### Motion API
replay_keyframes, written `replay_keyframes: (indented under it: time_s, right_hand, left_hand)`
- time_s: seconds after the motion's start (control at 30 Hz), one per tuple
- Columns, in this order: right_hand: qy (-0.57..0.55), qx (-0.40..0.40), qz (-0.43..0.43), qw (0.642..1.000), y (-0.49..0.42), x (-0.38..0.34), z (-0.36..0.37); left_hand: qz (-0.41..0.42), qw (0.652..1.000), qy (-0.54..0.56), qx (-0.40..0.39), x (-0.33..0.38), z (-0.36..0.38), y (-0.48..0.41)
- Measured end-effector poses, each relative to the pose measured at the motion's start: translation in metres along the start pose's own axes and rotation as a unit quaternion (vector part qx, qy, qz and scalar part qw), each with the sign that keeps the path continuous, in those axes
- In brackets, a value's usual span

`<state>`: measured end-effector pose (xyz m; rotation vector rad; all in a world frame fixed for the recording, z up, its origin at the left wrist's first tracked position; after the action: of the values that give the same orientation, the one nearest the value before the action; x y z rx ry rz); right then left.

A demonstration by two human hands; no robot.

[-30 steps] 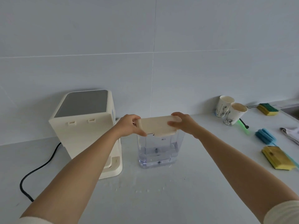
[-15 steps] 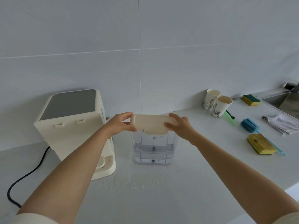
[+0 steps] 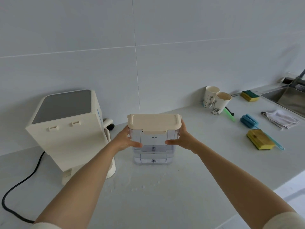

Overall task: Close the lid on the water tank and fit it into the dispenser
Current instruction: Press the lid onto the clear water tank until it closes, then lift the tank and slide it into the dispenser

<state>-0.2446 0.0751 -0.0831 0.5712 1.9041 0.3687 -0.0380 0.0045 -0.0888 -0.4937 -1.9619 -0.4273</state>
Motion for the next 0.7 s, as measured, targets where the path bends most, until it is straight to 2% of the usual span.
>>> replay_keyframes:
  time_s: [0.4,0.7]
  right_hand:
    - [0.007,0.038,0.048,0.998,-0.024,0.024,0.010]
    - [-0.004,0.036,0.037,0.999,-0.027,0.024,0.010]
  left_hand:
    - [-0.033,0.998,-0.041,0.021,-0.022,0.003,-0.008]
    - [-0.023,0.999,-0.048,0.011,-0.019,0.004,-0.008]
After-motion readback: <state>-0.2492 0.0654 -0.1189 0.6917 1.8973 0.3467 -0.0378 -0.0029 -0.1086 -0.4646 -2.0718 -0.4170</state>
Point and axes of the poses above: each hand's wrist, its own y-axis away from the middle knuckle, its own z-axis out of the palm, x = y × z, the point moved 7 cm from there along -y, towards the middle knuckle, and after that the axes turned 14 degrees about z, right-handed, at the moved point
